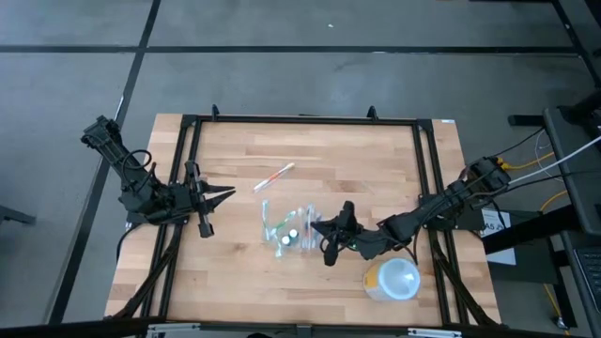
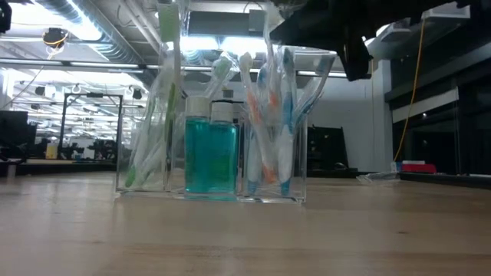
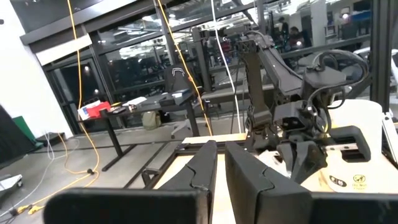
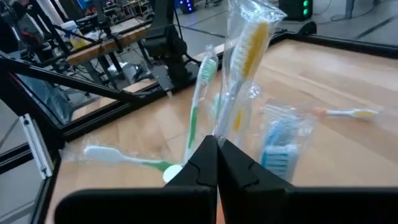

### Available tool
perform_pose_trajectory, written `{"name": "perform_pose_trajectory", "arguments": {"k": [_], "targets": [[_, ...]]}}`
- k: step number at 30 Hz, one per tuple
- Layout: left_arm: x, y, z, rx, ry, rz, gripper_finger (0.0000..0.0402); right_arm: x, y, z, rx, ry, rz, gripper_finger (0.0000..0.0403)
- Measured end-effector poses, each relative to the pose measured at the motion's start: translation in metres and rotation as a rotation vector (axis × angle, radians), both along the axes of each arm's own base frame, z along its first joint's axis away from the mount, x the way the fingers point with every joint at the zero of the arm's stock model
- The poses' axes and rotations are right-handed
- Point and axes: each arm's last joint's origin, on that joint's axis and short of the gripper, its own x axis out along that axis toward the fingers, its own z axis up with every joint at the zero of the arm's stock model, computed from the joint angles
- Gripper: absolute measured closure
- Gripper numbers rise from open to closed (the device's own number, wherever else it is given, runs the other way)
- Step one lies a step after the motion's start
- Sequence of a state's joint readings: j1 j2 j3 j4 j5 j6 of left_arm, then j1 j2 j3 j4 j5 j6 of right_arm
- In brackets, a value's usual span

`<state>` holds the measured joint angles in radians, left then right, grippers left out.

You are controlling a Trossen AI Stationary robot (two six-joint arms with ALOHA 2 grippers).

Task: Pick & Place toothbrushing station
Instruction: Put the orange toothbrush into the transparent organizer

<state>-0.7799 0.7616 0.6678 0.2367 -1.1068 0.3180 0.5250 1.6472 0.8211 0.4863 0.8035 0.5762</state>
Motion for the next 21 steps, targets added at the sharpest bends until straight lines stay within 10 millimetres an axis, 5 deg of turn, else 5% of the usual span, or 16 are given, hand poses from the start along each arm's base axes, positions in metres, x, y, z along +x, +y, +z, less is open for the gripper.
{"name": "perform_pose_trajectory", "arguments": {"k": [21], "targets": [[0.000, 0.000, 0.000, 0.002, -0.001, -0.015, 0.0373, -0.004, 0.015, -0.008, -0.202, 0.045, 0.012, 0.0403]]}}
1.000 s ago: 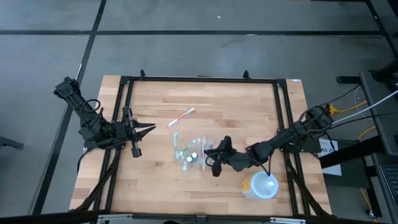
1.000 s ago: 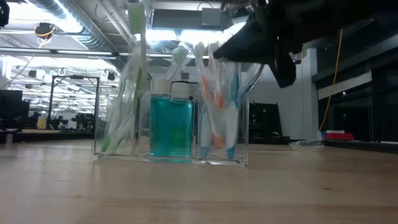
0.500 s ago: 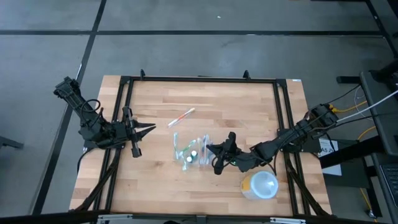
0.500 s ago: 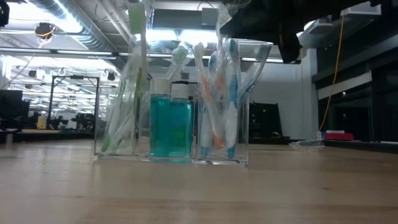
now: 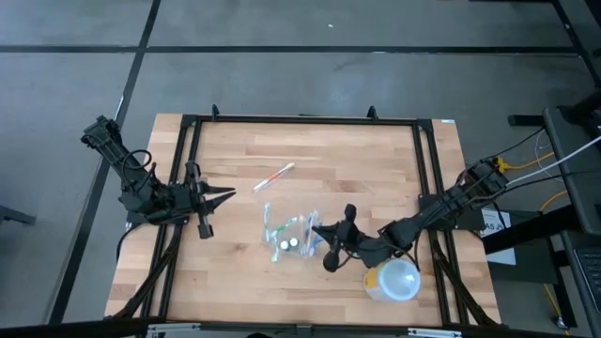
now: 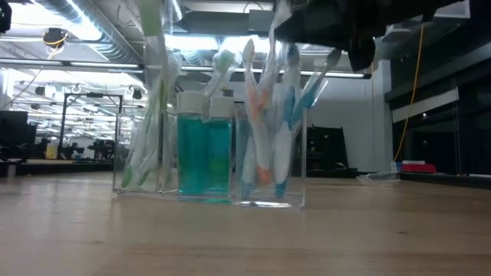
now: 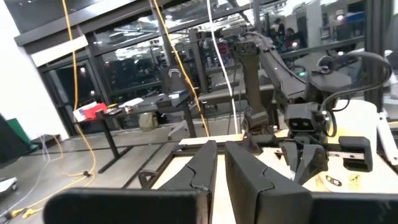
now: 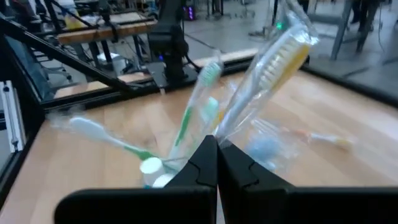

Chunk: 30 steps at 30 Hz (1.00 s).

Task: Pick & Place toothbrushing station
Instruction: Put the orange toothbrush into the transparent organizer

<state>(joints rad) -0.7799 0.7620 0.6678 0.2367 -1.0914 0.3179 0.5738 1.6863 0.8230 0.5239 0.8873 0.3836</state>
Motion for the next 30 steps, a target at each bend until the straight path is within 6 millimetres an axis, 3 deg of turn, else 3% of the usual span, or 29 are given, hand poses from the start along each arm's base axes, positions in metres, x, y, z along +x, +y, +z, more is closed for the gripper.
{"name": "perform_pose_trajectory", "arguments": {"k": [12, 30], "targets": [[0.000, 0.000, 0.001, -0.005, -0.009, -0.019, 0.0373, 0.013, 0.005, 0.027, -0.161, -0.037, 0.025, 0.0403], [0.000, 0.000, 0.001, -0.003, -0.007, -0.019, 0.0373, 0.009, 0.015, 0.011, -0.086, 0.116, 0.094, 0.0403]]}}
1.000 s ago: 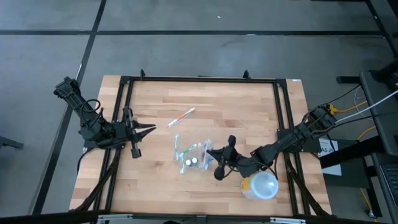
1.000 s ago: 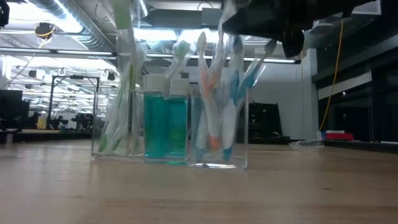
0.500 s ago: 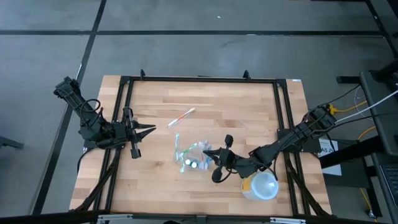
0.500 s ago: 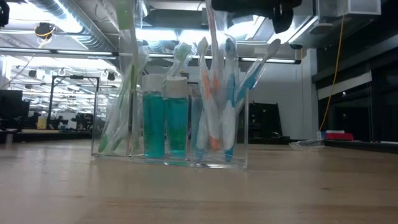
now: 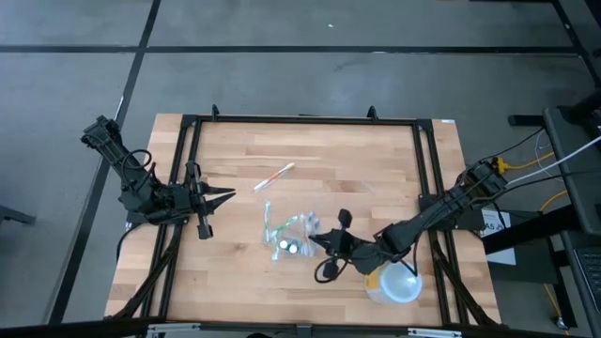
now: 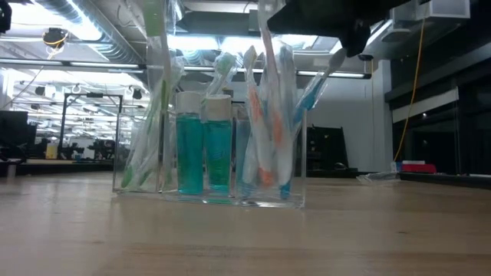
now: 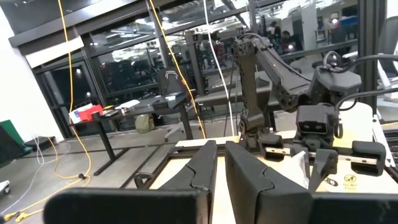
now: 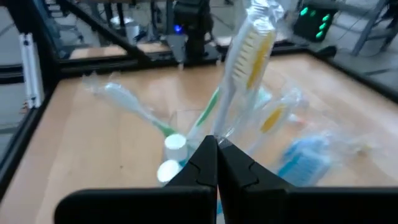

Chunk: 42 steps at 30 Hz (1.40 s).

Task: Pick & Place toothbrushing station
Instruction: Put the orange toothbrush into the transparent organizer

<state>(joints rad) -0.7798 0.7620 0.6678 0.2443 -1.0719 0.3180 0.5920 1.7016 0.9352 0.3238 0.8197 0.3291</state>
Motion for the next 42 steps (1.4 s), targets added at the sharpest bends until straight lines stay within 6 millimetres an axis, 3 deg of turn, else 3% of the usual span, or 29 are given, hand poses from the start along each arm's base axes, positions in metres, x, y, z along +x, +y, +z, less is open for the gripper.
{"name": "perform_pose_trajectory", "arguments": {"k": [15, 29, 34, 42], "targets": [[0.000, 0.000, 0.000, 0.000, 0.000, 0.000, 0.0373, 0.005, -0.017, -0.013, 0.060, 0.150, 0.049, 0.0398], [0.000, 0.000, 0.000, 0.000, 0.000, 0.000, 0.0373, 0.004, -0.019, -0.014, 0.026, 0.159, 0.026, 0.0267], [0.000, 0.000, 0.000, 0.000, 0.000, 0.000, 0.0373, 0.006, -0.021, -0.012, -0.018, 0.156, 0.012, 0.0248], [0.000, 0.000, 0.000, 0.000, 0.000, 0.000, 0.0373, 0.013, -0.016, 0.007, -0.095, 0.165, -0.006, 0.0240]]}}
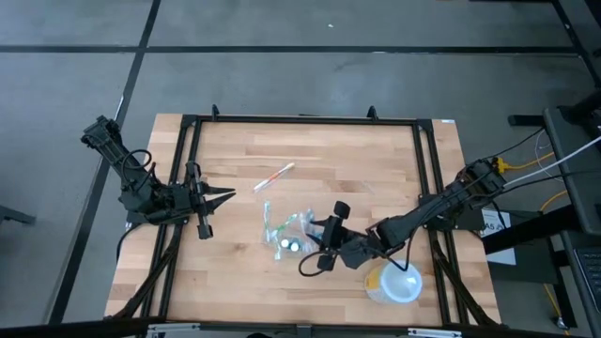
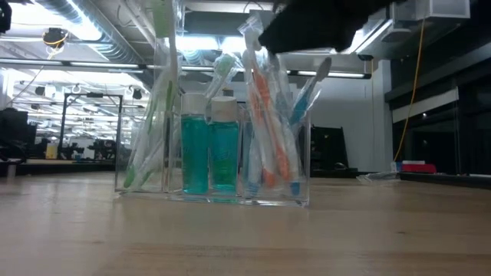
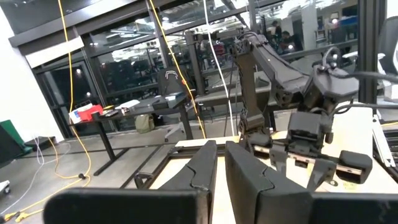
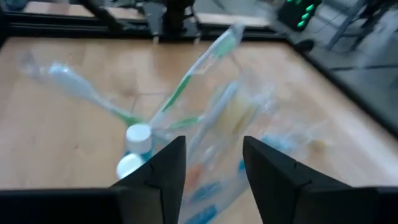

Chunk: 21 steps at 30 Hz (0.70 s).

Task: Pick & Place toothbrushing station
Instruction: Put the orange toothbrush into the transparent organizer

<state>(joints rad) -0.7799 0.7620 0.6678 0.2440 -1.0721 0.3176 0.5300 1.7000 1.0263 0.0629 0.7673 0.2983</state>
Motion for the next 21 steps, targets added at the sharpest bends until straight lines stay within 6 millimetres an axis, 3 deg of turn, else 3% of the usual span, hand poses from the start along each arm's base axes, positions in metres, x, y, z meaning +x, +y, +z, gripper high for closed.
{"name": "perform_pose_trajectory", "arguments": {"k": [7, 15, 21], "targets": [[0.001, 0.000, -0.002, 0.006, 0.013, 0.016, 0.0373, -0.003, 0.014, 0.033, -0.127, -0.044, -0.054, 0.0241], [0.009, 0.007, -0.018, 0.064, 0.121, 0.320, 0.0373, -0.034, 0.027, 0.077, -0.179, -0.121, -0.051, 0.0241], [0.022, 0.015, -0.033, 0.017, 0.171, 0.272, 0.0373, -0.057, 0.039, 0.090, -0.194, -0.156, -0.053, 0.0241]]}}
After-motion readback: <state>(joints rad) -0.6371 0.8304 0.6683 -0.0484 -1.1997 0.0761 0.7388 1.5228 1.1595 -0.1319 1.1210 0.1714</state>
